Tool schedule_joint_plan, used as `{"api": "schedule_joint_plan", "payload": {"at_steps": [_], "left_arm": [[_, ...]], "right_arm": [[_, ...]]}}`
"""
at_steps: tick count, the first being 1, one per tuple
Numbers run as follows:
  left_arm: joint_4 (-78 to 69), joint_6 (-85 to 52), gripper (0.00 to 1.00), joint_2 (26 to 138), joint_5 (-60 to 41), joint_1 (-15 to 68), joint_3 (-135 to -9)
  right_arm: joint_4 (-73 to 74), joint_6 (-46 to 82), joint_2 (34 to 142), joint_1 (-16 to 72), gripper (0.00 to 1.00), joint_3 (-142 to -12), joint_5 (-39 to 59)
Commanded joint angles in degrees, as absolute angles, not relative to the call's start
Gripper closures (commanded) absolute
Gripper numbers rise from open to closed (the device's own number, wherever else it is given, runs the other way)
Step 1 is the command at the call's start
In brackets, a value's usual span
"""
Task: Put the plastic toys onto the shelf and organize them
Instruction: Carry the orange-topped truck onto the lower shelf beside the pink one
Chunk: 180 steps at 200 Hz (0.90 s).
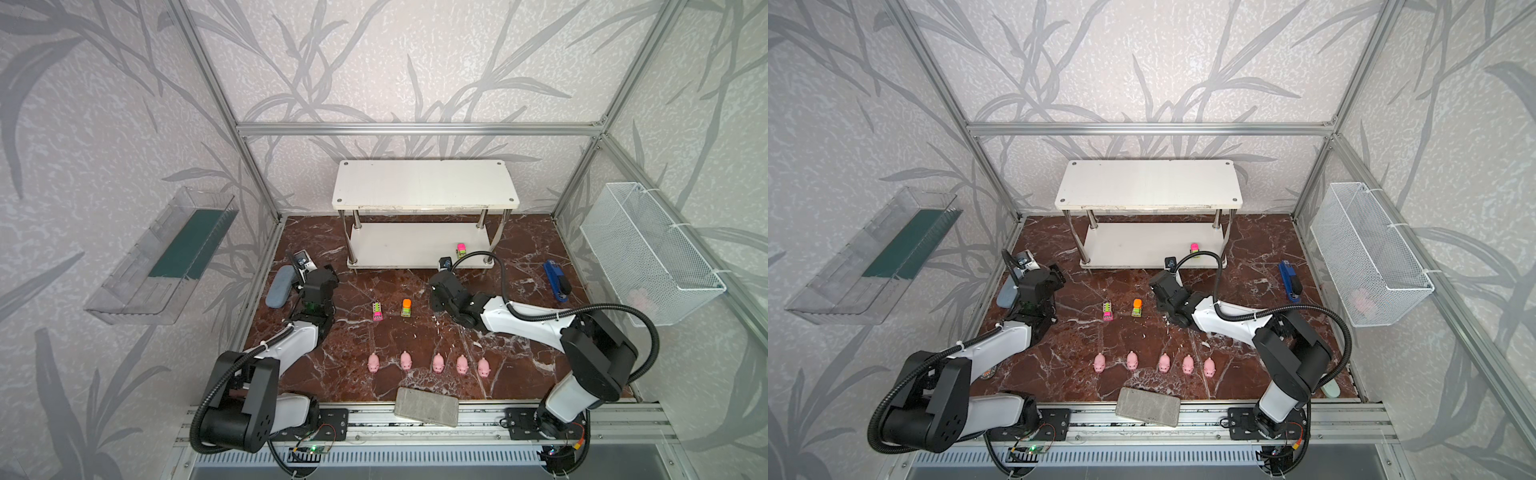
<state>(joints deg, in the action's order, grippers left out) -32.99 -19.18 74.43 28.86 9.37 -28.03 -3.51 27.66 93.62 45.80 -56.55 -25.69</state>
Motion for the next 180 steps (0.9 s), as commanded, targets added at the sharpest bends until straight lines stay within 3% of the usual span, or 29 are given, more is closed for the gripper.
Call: {"api": "schedule_joint_plan", "payload": {"at_steps": [1,180], "left_arm": [[-33.48,-19.91,0.25,74.7,30.09,9.49,-27.25],[-33.76,-19.42,0.25,75.31,29.58,9.4,-27.82]], "right_arm": [[-3.67,23.15,92.15,45.34,0.73,-59.89,-28.37],[11.03,16.49,110.74,36.34,0.72,-74.56,-27.82]]}}
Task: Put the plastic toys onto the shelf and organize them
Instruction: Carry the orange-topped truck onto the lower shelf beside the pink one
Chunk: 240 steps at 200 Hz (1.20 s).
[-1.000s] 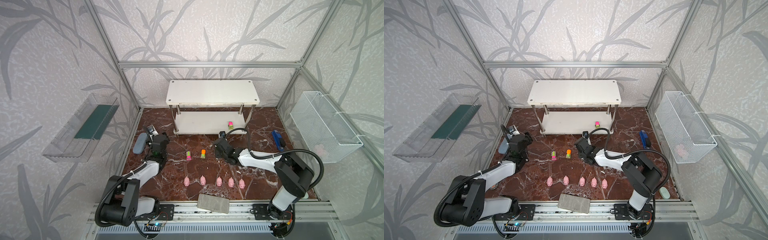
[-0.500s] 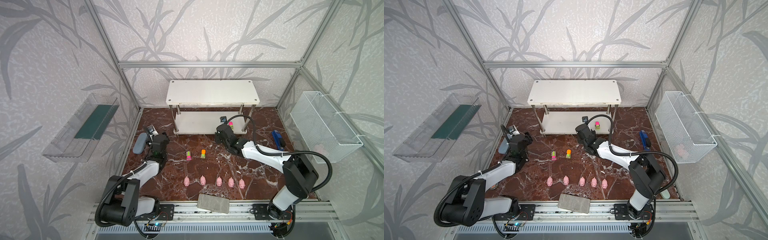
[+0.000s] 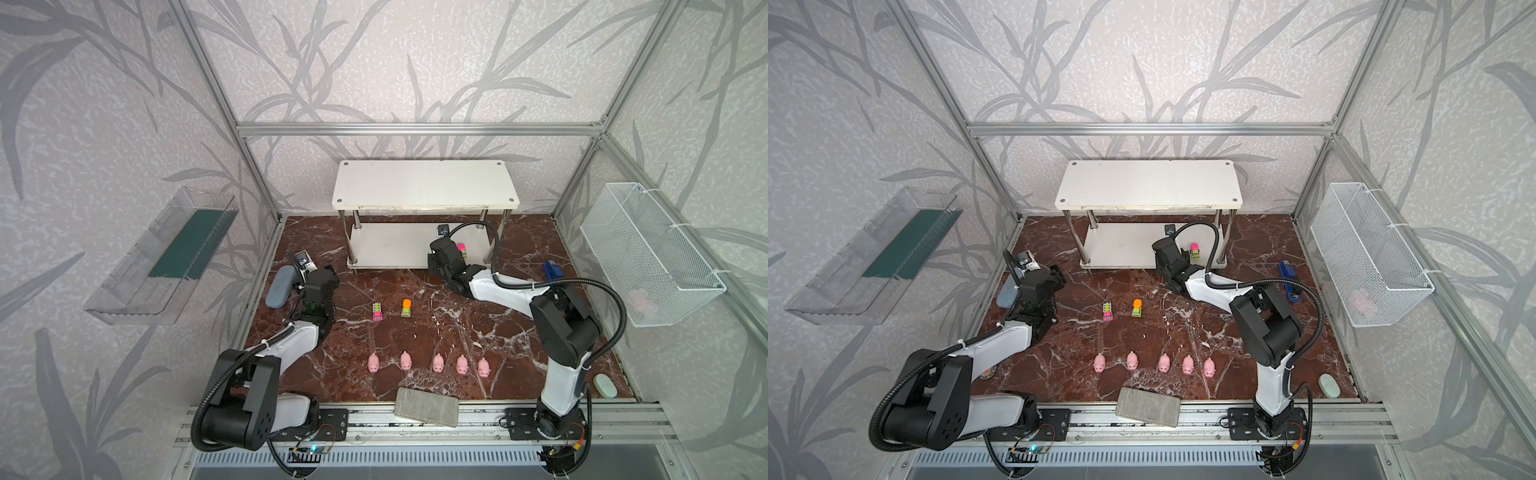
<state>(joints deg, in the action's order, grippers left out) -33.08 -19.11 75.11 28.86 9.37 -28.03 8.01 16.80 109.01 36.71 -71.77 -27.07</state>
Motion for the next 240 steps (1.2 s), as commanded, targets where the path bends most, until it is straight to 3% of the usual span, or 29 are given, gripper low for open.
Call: {"api": "schedule_joint_plan", "payload": {"at_steps": [1,212,240], "left_arm": [[-33.76,-19.42,0.25,75.27,29.6,9.4,-27.84],[-34.54,-19.16,0.25,75.59,29.09,9.32,-27.81],[-34.37,-19.16,0.24,75.74,29.09,9.32,-27.9]], "right_arm": [[11.01,16.51,110.83,36.28,0.72,-74.64,-27.84],[8.98,18.1,121.28,33.31,0.72,-83.84,-25.35],[8.78,18.32,121.38,33.23,0.67,-83.71,-25.38]]}}
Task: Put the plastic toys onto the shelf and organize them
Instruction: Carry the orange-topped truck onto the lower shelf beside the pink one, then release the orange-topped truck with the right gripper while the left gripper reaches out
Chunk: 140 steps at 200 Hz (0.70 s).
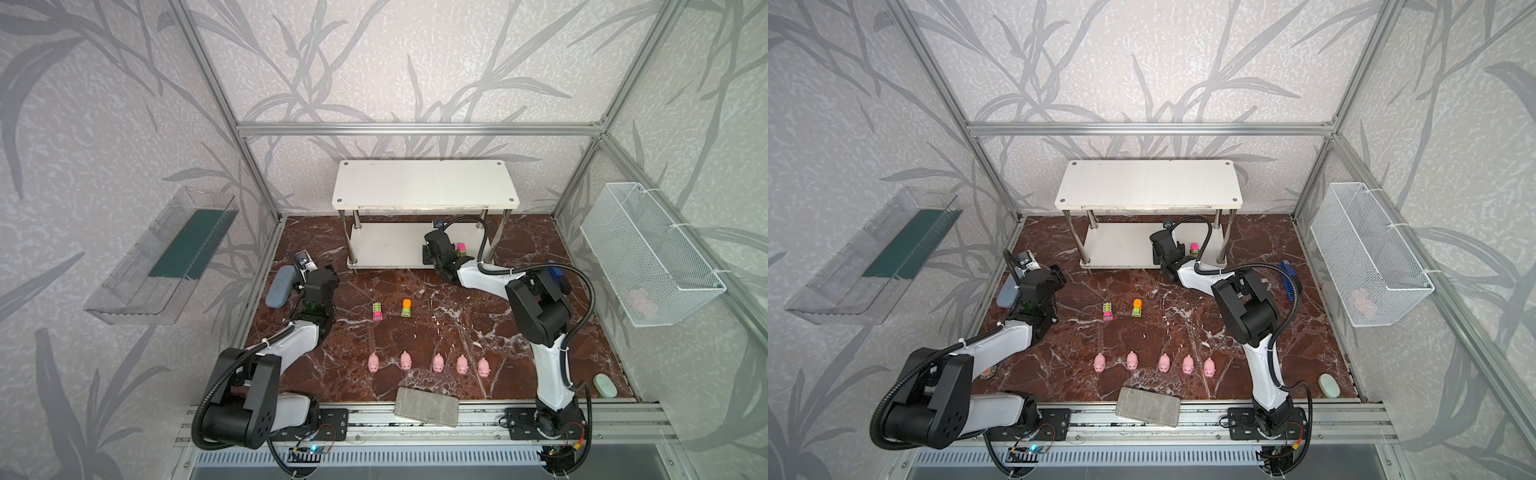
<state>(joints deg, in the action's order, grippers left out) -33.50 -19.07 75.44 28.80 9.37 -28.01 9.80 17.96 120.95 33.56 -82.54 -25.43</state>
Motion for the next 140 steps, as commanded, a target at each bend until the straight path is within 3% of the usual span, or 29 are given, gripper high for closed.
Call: {"api": "schedule_joint_plan", "payload": {"at_steps": [1,44,140], "left_arm": [[-34.33,-19.16,0.24,75.79,29.13,9.32,-27.88],[-34.1,-19.16,0.24,75.92,29.08,9.32,-28.15],[-30.36,-19.25,0.24,72.91,25.68,9.91,-29.0]], "right_arm": [[8.79,18.3,121.38,33.27,0.67,-83.69,-25.39],[9.45,18.11,120.17,33.21,0.57,-82.72,-25.27],[15.82,17.84,109.95,33.2,0.47,-73.17,-23.42]]}}
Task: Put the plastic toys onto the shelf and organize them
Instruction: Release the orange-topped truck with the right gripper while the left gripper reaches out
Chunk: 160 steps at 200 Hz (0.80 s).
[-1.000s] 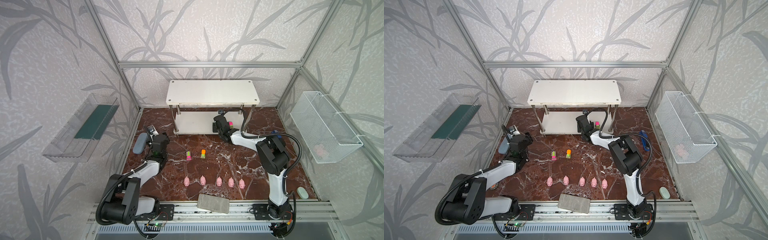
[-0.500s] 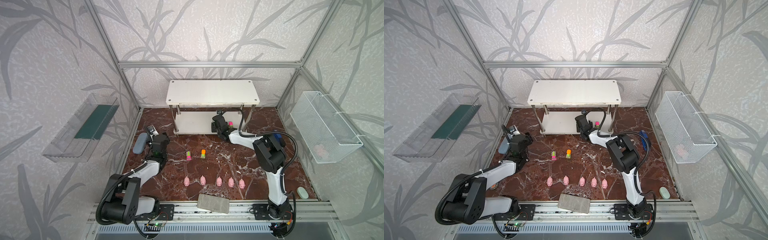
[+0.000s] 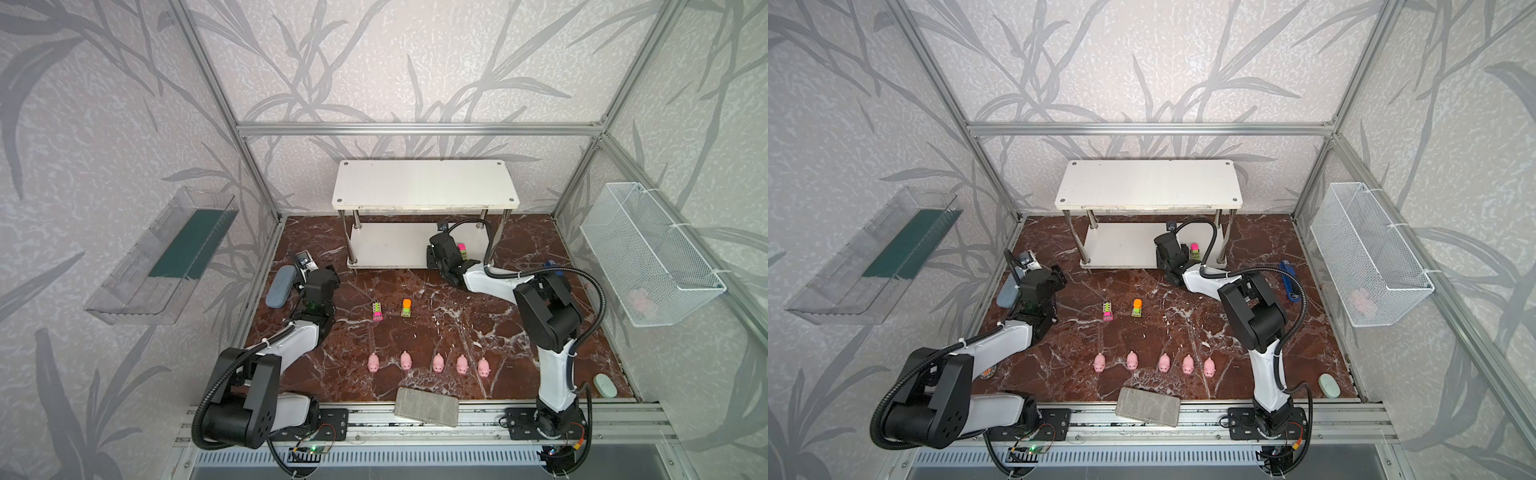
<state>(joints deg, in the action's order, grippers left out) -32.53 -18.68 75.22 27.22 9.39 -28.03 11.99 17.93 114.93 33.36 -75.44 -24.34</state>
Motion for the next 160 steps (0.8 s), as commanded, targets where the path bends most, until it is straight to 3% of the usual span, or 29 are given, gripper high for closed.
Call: {"api": "schedule_joint_plan", "payload": {"at_steps": [1,63,124,160], "left_arm": [[-30.34,-19.34,0.24,72.84,25.63,9.92,-29.0],[-20.74,-28.51,0.25,67.18,21.57,12.98,-29.15],[-8.23,-35.27,0.26,63.32,20.56,24.85,-29.28],[-6.23,-39.3,0.26,68.24,22.59,31.1,-29.43]], "right_arm": [[15.86,17.84,109.73,33.17,0.47,-73.02,-23.4],[17.48,16.34,98.47,35.31,0.46,-62.84,-20.03],[12.61,18.24,81.14,37.93,0.45,-49.59,-19.16],[11.89,20.3,76.12,38.97,0.45,-42.42,-21.13]]}}
